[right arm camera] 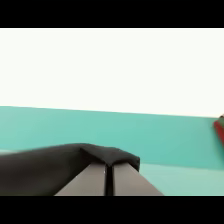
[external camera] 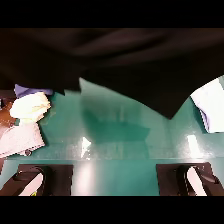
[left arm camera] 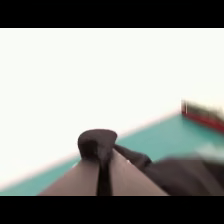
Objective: Fold the shirts.
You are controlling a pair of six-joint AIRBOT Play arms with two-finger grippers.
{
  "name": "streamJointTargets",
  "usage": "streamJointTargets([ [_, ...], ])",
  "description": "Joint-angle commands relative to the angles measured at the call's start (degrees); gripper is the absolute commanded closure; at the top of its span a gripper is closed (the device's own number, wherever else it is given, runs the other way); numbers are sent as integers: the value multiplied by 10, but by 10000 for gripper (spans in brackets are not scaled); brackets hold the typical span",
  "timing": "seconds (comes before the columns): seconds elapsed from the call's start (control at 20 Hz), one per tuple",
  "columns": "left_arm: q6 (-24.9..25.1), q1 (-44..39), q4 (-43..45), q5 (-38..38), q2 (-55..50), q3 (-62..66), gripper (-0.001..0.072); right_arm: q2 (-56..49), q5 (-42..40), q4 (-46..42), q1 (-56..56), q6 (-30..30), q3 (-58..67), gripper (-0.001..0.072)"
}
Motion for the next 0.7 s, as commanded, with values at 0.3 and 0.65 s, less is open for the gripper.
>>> streamJointTargets([
  [0.3,-30,0,67,-93,-33,-184,675,-228,292,-11,12,117,123,702],
  [0.65,-28,0,50,-154,-270,-362,674,-407,260,-107,168,80,-118,702],
])
